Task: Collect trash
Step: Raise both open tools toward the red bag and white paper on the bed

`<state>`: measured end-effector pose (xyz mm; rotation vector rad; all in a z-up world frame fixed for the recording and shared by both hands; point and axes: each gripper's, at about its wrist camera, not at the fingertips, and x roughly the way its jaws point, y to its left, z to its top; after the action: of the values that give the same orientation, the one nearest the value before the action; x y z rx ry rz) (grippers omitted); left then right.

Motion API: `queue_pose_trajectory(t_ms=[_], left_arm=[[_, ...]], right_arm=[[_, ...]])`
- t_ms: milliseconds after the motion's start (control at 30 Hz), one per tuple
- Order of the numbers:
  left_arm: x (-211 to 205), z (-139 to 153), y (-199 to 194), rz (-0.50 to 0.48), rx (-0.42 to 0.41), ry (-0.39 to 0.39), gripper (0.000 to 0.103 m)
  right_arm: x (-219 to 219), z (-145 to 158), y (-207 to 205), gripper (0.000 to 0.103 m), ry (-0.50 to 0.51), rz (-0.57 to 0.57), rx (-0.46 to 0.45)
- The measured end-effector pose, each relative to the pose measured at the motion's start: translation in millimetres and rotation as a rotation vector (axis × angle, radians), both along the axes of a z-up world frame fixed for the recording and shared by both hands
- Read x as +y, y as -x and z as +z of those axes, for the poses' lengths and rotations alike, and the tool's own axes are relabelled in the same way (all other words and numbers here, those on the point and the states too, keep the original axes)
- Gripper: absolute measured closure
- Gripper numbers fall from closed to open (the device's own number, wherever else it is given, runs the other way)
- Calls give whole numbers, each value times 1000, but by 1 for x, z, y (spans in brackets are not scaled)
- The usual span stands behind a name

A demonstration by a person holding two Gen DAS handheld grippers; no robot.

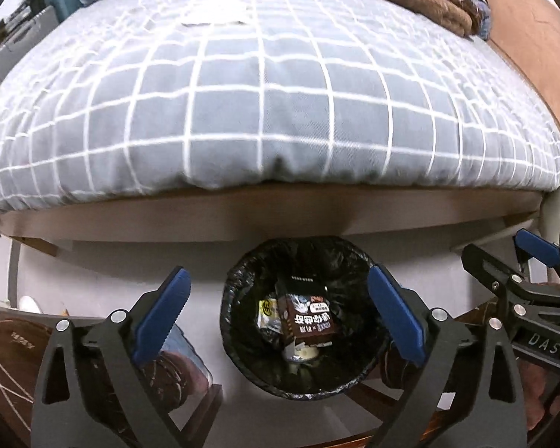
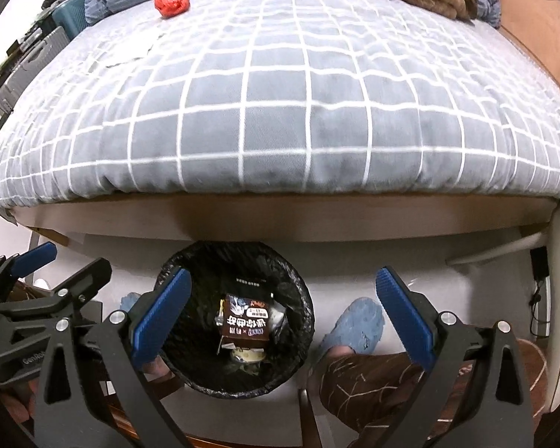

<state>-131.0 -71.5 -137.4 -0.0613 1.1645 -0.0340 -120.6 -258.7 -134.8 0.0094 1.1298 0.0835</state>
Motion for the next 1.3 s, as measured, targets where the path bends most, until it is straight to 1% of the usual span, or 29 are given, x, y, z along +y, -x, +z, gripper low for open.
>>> queue_pose_trajectory(t_ms=[133, 400, 600, 767, 900, 1067, 1167, 1300], left_arm=[[13, 18, 0, 18, -39, -1, 6], [34, 52, 2, 44, -106, -3, 6], [50, 71, 2, 76, -141, -11, 6], [61, 86, -5, 99, -165, -15, 6], [65, 98, -22, 104, -185, -22, 6], [68, 109, -57, 106, -202, -24, 6], [68, 108, -81, 103, -203, -23, 6], [65, 97, -121, 97, -185, -26, 6]], right_arm=[[5, 17, -2, 8, 0, 12, -32], [19, 47, -8, 8, -1, 38, -100], [35, 71, -12, 8, 3, 70, -149], [44, 85, -21, 8, 0, 85, -172], [48, 96, -35, 8, 0, 93, -191], [49, 109, -59, 8, 6, 95, -215], [49, 114, -78, 8, 14, 99, -231], [48, 113, -105, 8, 16, 100, -236]])
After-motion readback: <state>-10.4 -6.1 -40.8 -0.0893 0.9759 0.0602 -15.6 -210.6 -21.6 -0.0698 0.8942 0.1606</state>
